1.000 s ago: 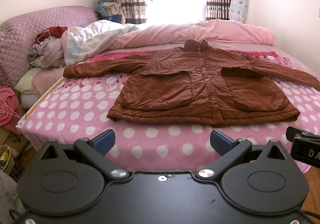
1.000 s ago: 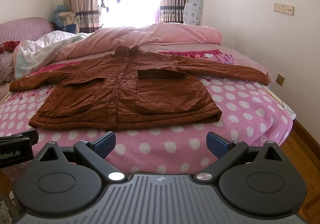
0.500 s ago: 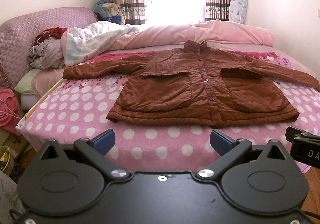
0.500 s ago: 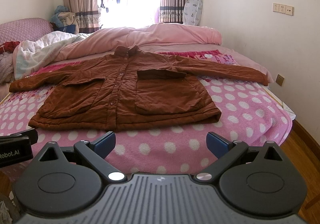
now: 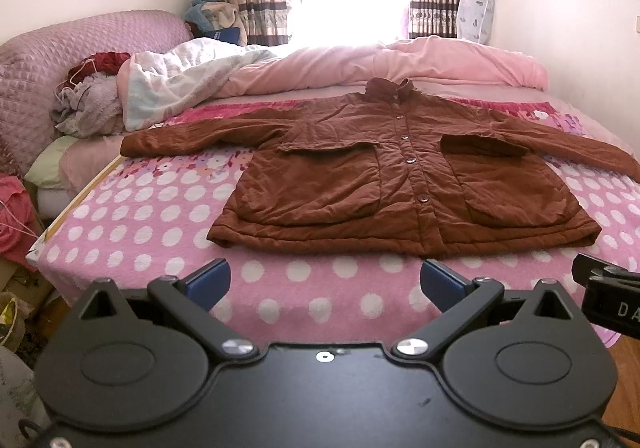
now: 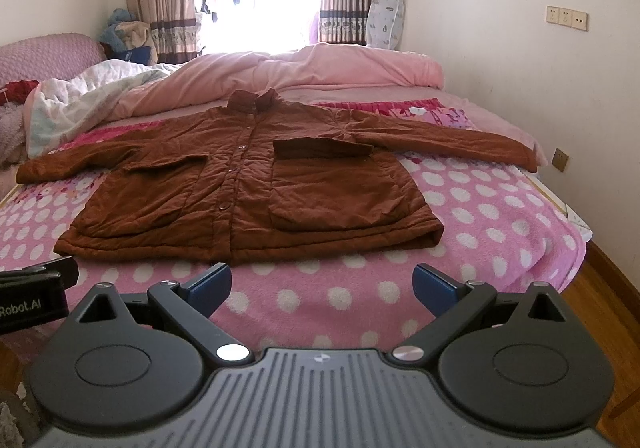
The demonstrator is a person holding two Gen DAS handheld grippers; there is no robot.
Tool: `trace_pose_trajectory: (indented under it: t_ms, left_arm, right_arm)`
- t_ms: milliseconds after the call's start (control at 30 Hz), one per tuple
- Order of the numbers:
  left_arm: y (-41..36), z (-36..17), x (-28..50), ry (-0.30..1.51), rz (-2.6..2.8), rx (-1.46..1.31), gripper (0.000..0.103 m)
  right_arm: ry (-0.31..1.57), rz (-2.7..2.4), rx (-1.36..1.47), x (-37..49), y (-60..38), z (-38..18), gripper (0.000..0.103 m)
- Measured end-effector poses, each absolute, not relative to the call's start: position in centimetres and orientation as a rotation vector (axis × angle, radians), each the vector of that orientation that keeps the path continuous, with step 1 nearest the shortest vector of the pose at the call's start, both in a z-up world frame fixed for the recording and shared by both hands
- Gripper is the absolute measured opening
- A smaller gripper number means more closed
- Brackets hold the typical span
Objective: Fold large clothes
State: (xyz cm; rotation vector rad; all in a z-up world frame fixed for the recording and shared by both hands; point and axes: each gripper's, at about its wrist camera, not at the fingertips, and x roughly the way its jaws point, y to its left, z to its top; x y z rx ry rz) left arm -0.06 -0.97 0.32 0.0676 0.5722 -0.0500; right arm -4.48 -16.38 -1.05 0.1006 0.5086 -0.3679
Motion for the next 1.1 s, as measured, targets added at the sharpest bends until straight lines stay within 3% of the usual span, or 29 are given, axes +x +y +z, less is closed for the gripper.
trace_pose_trajectory:
  t_ms: [533, 933, 1100]
  left_arm:
    - [3.7, 0.2, 10.8, 0.583, 0.001, -0.035, 0.103]
    - [20.2, 1.9, 26.8, 0.419, 0.148, -0.357, 0.103]
    - [29.7, -0.7, 34.6, 0.420, 0.177, -0.637, 0.100]
  right_arm:
    - [0.499, -0.390, 0.077, 5.1, -18.8, -0.2, 0.103]
    - [0.288, -0.335, 0.054, 18.3, -22.1, 1.9, 0.103]
    - [0.355, -0.309, 0.036, 25.0, -22.7, 0.5, 0.103]
